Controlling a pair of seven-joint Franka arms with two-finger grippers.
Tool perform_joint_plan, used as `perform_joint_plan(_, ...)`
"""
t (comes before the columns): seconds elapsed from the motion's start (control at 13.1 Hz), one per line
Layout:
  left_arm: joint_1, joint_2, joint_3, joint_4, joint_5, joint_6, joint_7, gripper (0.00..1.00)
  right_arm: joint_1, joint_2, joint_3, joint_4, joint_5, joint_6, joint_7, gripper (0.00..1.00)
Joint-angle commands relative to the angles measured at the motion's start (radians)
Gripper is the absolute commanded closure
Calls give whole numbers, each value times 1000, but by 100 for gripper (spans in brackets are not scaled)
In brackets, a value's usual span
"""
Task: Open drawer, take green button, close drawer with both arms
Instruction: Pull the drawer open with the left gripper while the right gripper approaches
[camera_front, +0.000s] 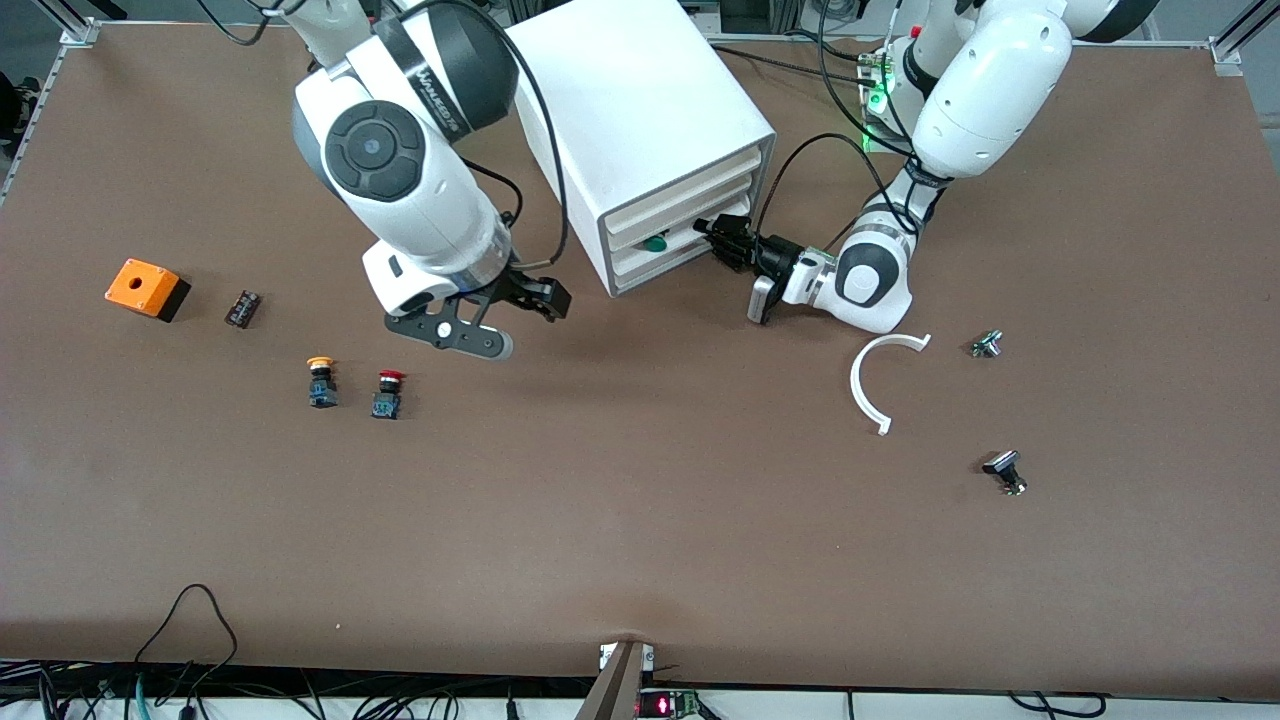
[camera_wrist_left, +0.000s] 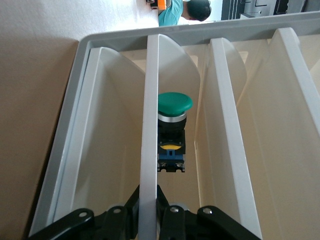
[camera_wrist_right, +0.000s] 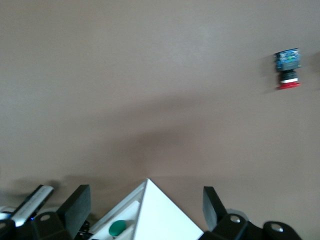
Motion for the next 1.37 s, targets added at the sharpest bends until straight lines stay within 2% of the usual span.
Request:
perform_joint_plan(0.0, 14, -5, 19, 30, -16, 14, 3, 100, 41, 87, -8, 118, -3, 8, 54, 1)
perform_joint_plan(0.15, 17, 3, 34, 75, -10, 14, -55, 100, 59, 107, -9, 128, -5, 42, 63, 1)
perform_joint_plan(0.38, 28, 9, 93, 160, 94, 11, -107, 100, 96, 142, -11, 129, -13, 117, 90, 1)
perform_joint_plan(0.53, 60, 29, 96, 199, 143, 8, -116, 100, 127, 168, -12, 131, -29, 172, 119, 1)
perform_joint_plan(0.91, 105, 64, 100, 259, 172, 8, -115, 100, 223, 213, -14, 131, -79, 224, 276, 1)
perform_joint_plan(1.14, 139, 66, 100, 299, 223, 2, -122, 100, 295, 275, -32, 129, -121, 305, 388, 1)
perform_joint_plan(1.22, 139, 64, 100, 299, 223, 2, -124, 55, 312, 294, -34, 129, -132, 316, 408, 1)
perform_joint_plan(1.3, 140, 61, 100, 296, 226, -3, -118, 3, 331, 309, -35, 131, -135, 327, 429, 1)
